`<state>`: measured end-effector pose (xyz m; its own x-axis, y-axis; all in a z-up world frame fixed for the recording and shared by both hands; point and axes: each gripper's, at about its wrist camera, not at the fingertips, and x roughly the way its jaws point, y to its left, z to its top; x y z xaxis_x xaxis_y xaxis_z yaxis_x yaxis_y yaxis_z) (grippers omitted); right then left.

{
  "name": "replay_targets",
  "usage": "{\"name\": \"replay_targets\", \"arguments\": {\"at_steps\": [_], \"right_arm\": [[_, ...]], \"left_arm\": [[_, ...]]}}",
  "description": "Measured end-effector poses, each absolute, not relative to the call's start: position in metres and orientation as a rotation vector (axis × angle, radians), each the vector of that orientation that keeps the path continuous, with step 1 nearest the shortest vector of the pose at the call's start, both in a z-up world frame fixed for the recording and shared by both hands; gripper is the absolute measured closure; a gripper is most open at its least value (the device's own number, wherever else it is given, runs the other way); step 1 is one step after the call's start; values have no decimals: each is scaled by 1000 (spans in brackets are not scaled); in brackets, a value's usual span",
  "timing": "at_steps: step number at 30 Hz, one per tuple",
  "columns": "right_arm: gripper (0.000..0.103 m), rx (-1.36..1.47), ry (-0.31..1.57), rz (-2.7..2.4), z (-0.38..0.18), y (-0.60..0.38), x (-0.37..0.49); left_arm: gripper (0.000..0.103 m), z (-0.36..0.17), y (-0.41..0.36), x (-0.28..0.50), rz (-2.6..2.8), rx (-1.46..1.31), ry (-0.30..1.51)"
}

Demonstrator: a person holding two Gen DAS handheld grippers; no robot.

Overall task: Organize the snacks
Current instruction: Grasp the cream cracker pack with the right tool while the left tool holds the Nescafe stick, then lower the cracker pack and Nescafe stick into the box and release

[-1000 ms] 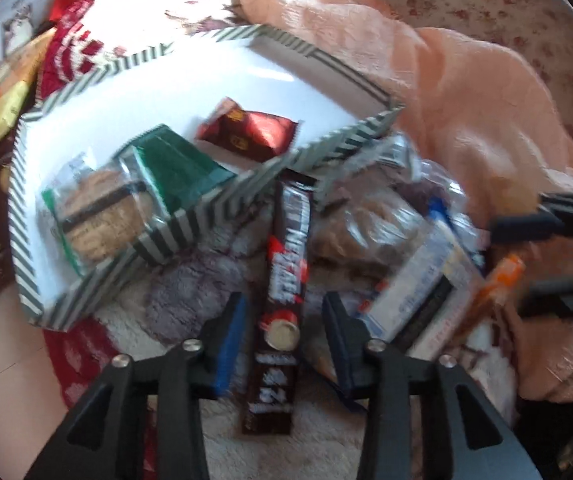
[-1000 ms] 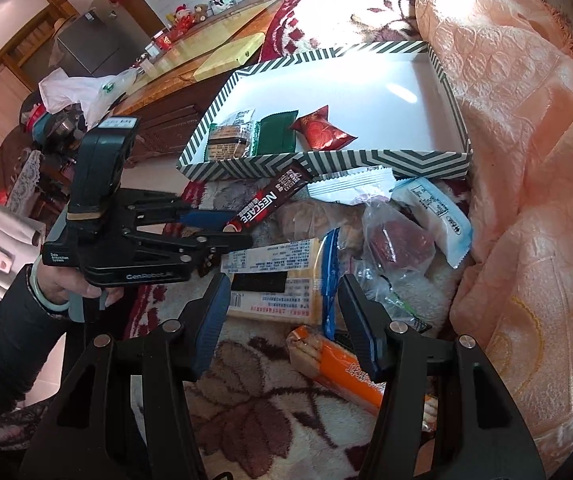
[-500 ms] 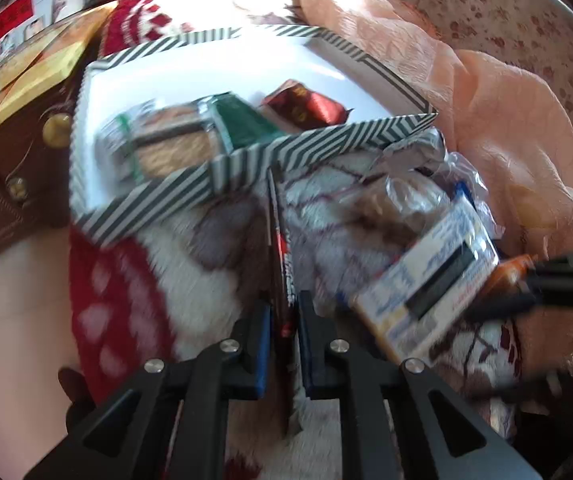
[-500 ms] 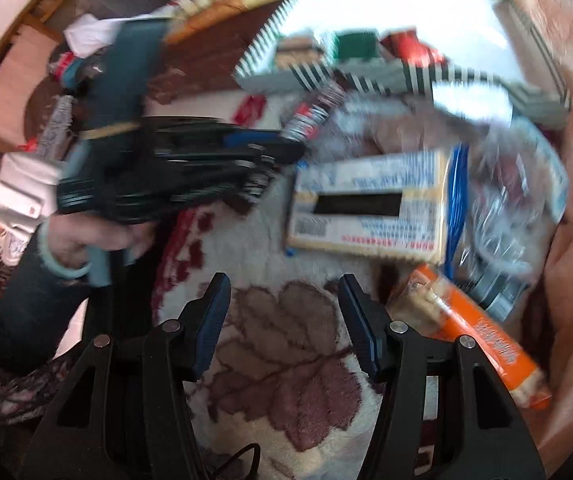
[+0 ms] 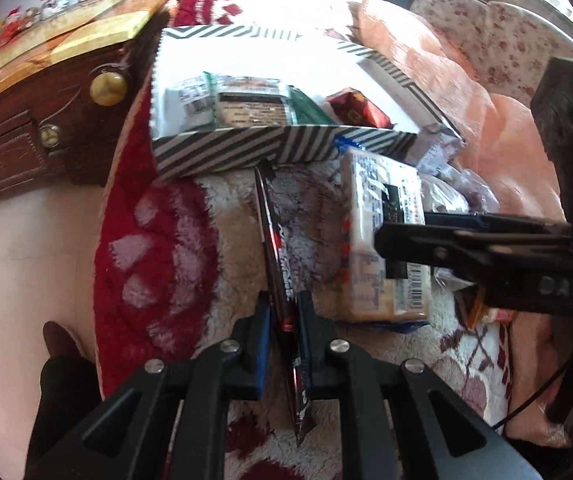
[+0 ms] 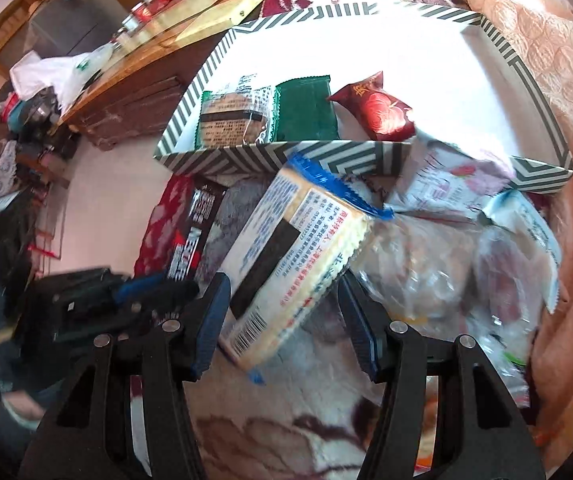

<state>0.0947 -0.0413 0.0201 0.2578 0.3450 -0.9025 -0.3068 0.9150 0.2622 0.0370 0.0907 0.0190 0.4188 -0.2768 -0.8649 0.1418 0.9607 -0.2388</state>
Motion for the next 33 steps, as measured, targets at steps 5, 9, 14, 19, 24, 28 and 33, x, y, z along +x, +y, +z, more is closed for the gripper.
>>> {"name": "replay_targets", "arguments": {"at_steps": [5, 9, 14, 19, 24, 28, 33], "right_arm": [[35, 70, 1230, 368, 10, -24, 96], [34, -100, 1211, 332, 2, 8, 95], [45, -206, 1164, 436, 1, 1, 91], [46, -185, 1174, 513, 13, -19, 80], [46, -148, 1120, 549, 38, -43, 61], [46, -121, 1090, 552, 54, -54, 60], [46, -91, 1051, 503, 74, -72, 84]], "left_arm": [[88, 17, 93, 28, -203, -152, 1107], [87, 14, 90, 27, -189, -138, 1108], [86, 10, 91, 29, -198, -155, 1110], [92, 18, 92, 26, -229, -166, 1114], [92, 35, 93, 24, -262, -191, 1086], [92, 49, 91, 34, -269, -204, 1064], [92, 71, 90, 66, -267, -217, 1022]]}}
